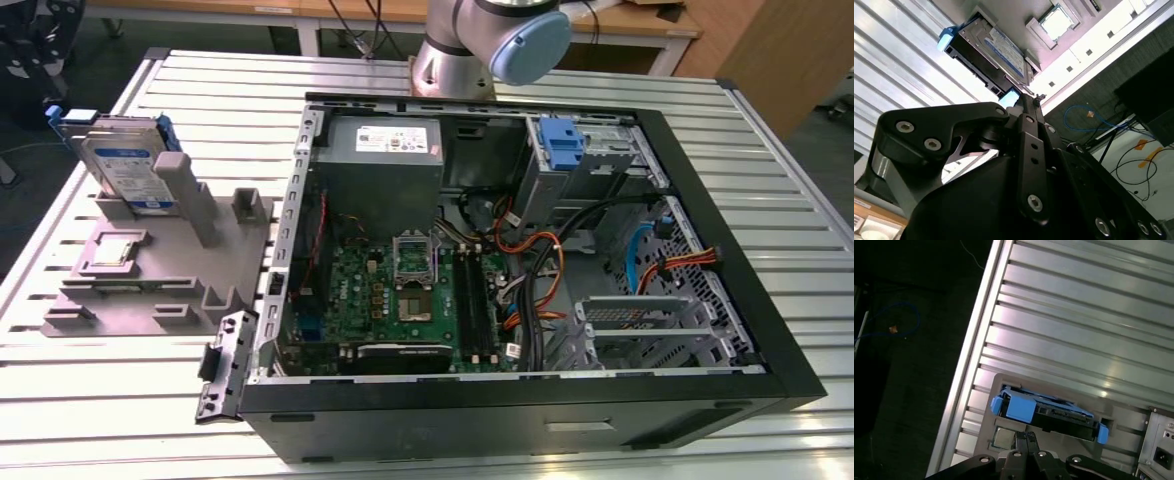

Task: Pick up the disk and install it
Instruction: 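Pick up the disk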

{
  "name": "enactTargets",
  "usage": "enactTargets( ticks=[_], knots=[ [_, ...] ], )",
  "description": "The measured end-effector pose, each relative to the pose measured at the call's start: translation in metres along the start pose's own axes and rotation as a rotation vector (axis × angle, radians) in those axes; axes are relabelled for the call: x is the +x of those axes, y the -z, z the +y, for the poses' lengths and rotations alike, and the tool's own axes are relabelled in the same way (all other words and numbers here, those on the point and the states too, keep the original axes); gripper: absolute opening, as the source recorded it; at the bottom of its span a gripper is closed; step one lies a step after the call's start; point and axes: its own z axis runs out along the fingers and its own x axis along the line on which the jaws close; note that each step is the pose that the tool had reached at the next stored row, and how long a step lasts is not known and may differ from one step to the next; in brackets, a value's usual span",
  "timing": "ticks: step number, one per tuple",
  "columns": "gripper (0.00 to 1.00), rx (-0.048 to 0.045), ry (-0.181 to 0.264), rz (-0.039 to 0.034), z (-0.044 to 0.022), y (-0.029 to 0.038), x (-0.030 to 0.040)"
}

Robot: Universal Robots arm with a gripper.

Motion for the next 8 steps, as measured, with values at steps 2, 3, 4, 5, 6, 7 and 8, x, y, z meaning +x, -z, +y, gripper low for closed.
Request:
enactTargets(
  ticks=[2,3,4,5,6,7,8],
  knots=[
    [0.1,0.0,0.014,0.0006,0.0,0.0,0.0],
    [0.1,0.0,0.02,0.0009,0.0,0.0,0.0],
    [0.1,-0.0001,0.025,0.001,0.0,0.0,0.0],
    [0.1,0.0,0.028,0.0012,0.0,0.0,0.0],
    [0.1,0.0,0.032,0.0014,0.0,0.0,0.0],
    [0.1,0.0,0.035,0.0015,0.0,0.0,0.0],
    [0.1,-0.0001,0.039,0.0017,0.0,0.0,0.0]
  ],
)
